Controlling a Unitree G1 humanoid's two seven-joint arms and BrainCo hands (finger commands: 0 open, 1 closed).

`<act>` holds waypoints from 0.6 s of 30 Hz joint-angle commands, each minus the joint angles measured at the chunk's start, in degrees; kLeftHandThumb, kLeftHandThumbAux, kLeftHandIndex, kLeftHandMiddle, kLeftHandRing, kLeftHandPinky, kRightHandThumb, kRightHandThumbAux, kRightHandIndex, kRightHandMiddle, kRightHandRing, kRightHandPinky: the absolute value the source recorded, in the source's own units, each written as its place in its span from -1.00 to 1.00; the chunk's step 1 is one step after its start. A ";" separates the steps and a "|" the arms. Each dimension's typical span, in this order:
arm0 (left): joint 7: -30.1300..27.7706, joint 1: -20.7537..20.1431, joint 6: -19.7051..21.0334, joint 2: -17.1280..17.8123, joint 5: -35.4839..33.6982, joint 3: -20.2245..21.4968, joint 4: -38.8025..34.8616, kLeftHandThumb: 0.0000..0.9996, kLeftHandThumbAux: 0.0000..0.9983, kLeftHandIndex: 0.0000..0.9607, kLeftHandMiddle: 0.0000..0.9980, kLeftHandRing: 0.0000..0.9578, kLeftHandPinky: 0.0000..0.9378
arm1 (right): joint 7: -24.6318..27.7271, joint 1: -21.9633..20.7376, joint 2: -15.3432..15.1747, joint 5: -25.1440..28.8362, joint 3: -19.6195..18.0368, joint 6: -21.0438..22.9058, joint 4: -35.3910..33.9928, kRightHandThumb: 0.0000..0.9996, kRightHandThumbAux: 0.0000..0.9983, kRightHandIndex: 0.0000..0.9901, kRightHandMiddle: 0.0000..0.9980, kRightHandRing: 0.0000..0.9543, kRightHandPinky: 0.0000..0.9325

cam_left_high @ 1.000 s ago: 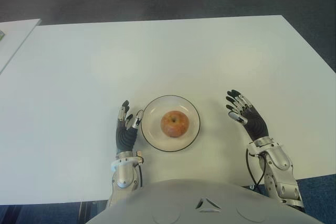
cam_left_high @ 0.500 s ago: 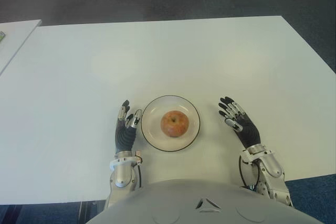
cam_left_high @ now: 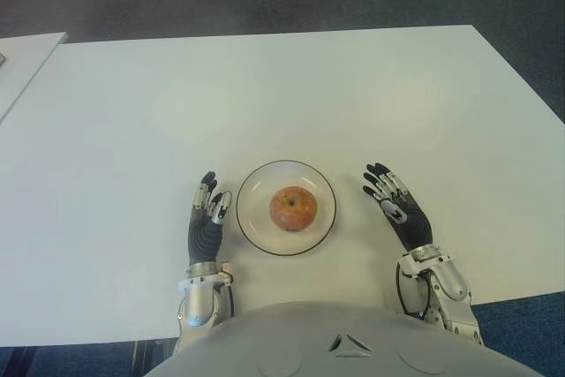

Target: Put the apples into the plate.

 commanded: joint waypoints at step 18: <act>-1.57 -0.52 -9.30 -0.59 -2.46 1.34 5.05 -0.87 -0.21 -0.86 -0.87 -0.91 -0.91 | -2.38 -8.34 5.57 -6.56 3.64 -13.20 21.27 -0.68 -0.03 -0.96 -0.97 -1.00 -1.00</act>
